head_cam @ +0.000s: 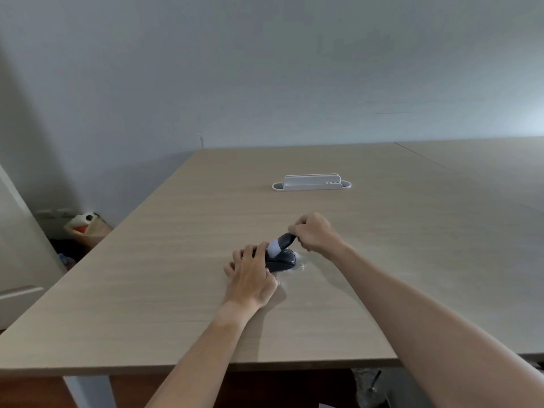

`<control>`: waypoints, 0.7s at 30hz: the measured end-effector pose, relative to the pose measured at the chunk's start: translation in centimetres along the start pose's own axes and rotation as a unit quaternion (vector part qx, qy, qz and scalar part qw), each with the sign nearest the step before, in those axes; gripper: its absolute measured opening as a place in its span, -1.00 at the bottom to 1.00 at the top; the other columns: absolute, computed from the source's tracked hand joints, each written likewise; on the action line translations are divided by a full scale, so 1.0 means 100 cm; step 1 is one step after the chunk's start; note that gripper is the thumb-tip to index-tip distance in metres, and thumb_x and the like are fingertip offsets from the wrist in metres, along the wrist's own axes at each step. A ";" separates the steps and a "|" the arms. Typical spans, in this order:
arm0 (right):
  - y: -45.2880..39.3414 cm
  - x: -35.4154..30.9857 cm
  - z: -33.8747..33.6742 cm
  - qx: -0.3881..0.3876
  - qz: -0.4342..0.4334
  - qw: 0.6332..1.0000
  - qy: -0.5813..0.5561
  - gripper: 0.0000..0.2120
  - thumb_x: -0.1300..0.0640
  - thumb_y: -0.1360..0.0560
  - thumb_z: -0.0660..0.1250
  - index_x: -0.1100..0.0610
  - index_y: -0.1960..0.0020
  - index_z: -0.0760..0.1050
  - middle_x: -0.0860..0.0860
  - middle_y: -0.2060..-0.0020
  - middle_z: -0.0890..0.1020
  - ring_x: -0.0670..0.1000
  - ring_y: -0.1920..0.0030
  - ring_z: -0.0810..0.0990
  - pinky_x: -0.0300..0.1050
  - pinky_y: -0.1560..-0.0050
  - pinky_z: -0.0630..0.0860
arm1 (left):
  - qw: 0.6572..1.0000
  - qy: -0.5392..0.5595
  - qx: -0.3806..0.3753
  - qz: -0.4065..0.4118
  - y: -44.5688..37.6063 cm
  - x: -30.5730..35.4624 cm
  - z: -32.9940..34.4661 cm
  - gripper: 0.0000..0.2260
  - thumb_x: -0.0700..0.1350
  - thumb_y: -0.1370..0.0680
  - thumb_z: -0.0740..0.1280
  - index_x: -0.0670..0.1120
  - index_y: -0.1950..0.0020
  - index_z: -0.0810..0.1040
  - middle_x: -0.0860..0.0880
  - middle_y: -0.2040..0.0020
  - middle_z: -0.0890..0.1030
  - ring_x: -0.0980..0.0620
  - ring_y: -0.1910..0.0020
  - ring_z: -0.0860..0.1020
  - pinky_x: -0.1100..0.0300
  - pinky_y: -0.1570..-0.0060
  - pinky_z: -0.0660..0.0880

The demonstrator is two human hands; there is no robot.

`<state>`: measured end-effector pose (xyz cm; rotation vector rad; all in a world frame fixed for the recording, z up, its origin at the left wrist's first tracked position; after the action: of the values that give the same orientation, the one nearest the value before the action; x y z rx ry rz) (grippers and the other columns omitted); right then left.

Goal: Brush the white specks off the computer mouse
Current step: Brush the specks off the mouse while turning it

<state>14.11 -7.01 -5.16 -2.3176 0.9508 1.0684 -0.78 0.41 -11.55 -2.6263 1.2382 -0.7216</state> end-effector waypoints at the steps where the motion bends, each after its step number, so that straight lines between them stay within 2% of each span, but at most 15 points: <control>1: -0.001 0.002 -0.001 -0.003 0.003 1.000 0.027 -0.80 0.22 -0.40 0.27 0.20 0.38 0.37 0.11 0.44 0.36 0.08 0.37 0.30 -0.12 0.41 0.24 | 1.000 -0.001 0.001 0.001 0.000 0.000 -0.001 -0.47 -0.16 -0.41 0.15 0.09 -0.39 0.26 0.07 -0.27 0.36 -0.04 -0.21 0.25 0.05 -0.08 0.20; 4: -0.001 0.002 -0.014 0.027 0.009 0.995 0.091 -0.70 0.32 -0.40 0.23 0.22 0.47 0.23 0.08 0.49 0.31 0.13 0.34 0.30 -0.12 0.49 0.16 | 1.000 0.001 -0.004 0.000 0.000 0.001 -0.001 -0.48 -0.16 -0.42 0.15 0.09 -0.38 0.27 0.06 -0.28 0.35 -0.04 -0.21 0.25 0.05 -0.09 0.19; 6: 0.000 -0.001 -0.023 0.051 0.004 0.994 0.101 -0.67 0.35 -0.38 0.21 0.18 0.52 0.23 0.09 0.51 0.32 0.16 0.34 0.32 -0.12 0.50 0.16 | 1.000 0.009 -0.001 0.001 0.000 0.001 -0.001 -0.48 -0.13 -0.39 0.11 0.09 -0.36 0.29 0.05 -0.27 0.37 -0.04 -0.20 0.25 0.04 -0.10 0.20; 9: 0.004 -0.009 -0.024 0.079 -0.012 0.996 0.048 -0.55 0.34 -0.39 0.19 0.19 0.67 0.31 0.18 0.50 0.49 0.12 0.39 0.30 -0.13 0.50 0.18 | 1.000 0.023 0.013 -0.017 -0.002 0.001 -0.001 -0.52 0.01 -0.40 0.11 0.09 -0.33 0.34 0.01 -0.26 0.36 -0.05 -0.23 0.25 0.02 -0.16 0.21; 11: 0.005 -0.012 -0.015 0.048 -0.010 0.999 -0.001 -0.52 0.28 -0.43 0.22 0.19 0.67 0.33 0.09 0.58 0.47 0.08 0.42 0.27 -0.16 0.49 0.22 | 0.999 0.034 0.023 -0.029 -0.002 0.001 0.000 -0.57 0.15 -0.45 0.13 0.09 -0.30 0.36 0.00 -0.23 0.35 -0.05 -0.23 0.26 0.02 -0.18 0.20; 13: 0.004 -0.011 -0.003 -0.006 -0.002 1.000 -0.021 -0.62 0.22 -0.41 0.27 0.15 0.57 0.36 0.07 0.57 0.40 0.07 0.42 0.30 -0.15 0.40 0.29 | 0.998 0.042 0.027 -0.034 -0.003 0.000 0.000 -0.59 0.23 -0.49 0.16 0.11 -0.28 0.37 0.01 -0.18 0.35 -0.04 -0.21 0.28 0.05 -0.17 0.20; 15: 0.004 -0.010 0.001 -0.026 0.004 1.000 0.007 -0.78 0.18 -0.40 0.29 0.18 0.42 0.43 0.11 0.48 0.40 0.07 0.42 0.33 -0.11 0.36 0.30 | 0.999 0.035 0.027 -0.032 -0.003 0.000 0.000 -0.63 0.21 -0.52 0.18 0.11 -0.28 0.39 0.01 -0.18 0.37 -0.05 -0.20 0.29 0.06 -0.15 0.22; 19: 0.000 0.003 -0.014 0.006 0.011 0.996 0.089 -0.65 0.27 -0.43 0.27 0.19 0.48 0.25 0.08 0.51 0.33 0.14 0.37 0.32 -0.14 0.48 0.18 | 0.999 0.019 0.026 -0.028 -0.002 0.001 -0.001 -0.69 0.07 -0.55 0.16 0.10 -0.28 0.40 0.01 -0.20 0.37 -0.07 -0.18 0.29 0.01 -0.12 0.24; 21: -0.001 0.006 -0.022 0.020 0.009 0.993 0.118 -0.69 0.31 -0.41 0.24 0.20 0.48 0.29 0.13 0.46 0.41 0.17 0.31 0.39 -0.14 0.48 0.21 | 0.999 0.020 0.028 -0.026 -0.002 0.000 -0.001 -0.69 0.03 -0.55 0.14 0.10 -0.29 0.39 0.00 -0.21 0.37 -0.06 -0.17 0.29 0.01 -0.12 0.25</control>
<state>15.55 -8.55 -4.31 -2.4442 1.0719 0.7841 -0.65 0.56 -11.39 -2.6196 1.1452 -0.8083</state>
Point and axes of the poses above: each hand's wrist, its own y-axis away from the middle knuckle, its own z-axis out of the palm, x = y × z, the point moved 3 cm from there along -y, towards the middle knuckle
